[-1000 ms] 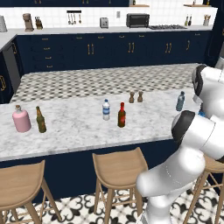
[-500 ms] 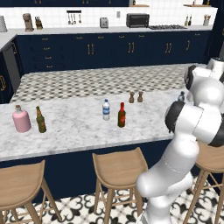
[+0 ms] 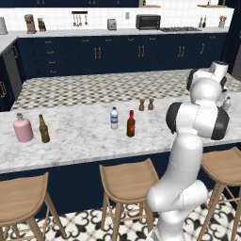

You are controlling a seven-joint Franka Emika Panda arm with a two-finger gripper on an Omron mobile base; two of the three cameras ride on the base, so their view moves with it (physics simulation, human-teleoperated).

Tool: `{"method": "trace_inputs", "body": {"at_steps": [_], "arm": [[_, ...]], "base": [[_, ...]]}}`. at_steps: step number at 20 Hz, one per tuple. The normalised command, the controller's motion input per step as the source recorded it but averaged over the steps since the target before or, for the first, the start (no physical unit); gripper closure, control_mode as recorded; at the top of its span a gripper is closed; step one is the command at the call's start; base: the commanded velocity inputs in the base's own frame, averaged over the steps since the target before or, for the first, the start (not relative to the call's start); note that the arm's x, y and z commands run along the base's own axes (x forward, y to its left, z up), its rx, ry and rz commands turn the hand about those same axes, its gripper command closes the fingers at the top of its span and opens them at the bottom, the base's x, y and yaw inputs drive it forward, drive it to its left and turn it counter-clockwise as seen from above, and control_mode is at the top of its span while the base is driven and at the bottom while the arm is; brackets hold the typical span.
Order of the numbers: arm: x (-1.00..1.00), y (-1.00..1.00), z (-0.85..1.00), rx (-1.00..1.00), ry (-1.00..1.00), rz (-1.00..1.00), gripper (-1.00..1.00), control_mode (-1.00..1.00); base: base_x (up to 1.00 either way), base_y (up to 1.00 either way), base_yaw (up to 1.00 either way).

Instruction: Move the plastic bottles in the middle to the plastics group, and the glass bottles in the middle to the glass group.

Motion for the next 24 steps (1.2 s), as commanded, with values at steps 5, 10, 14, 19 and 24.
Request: {"method": "trace_inputs", "body": {"at_steps": [5, 10, 14, 19, 24], "arm": [[0.19, -0.25, -0.04, 0.00, 0.00, 0.00, 1.00, -1.00], [0.00, -0.28, -0.14, 0.00, 0.00, 0.00, 1.00, -1.00], [0.02, -0.28, -0.18, 0.00, 0.00, 0.00, 1.00, -1.00], [0.09, -0.21, -0.26, 0.00, 0.00, 0.00, 1.00, -1.00], [0.23, -0.09, -0.14, 0.00, 0.00, 0.00, 1.00, -1.00]], "base": [[0.00, 0.00, 0.00], [0.00, 0.00, 0.00], [0.00, 0.00, 0.00], [0.00, 0.00, 0.00], [0.00, 0.00, 0.00]]}}
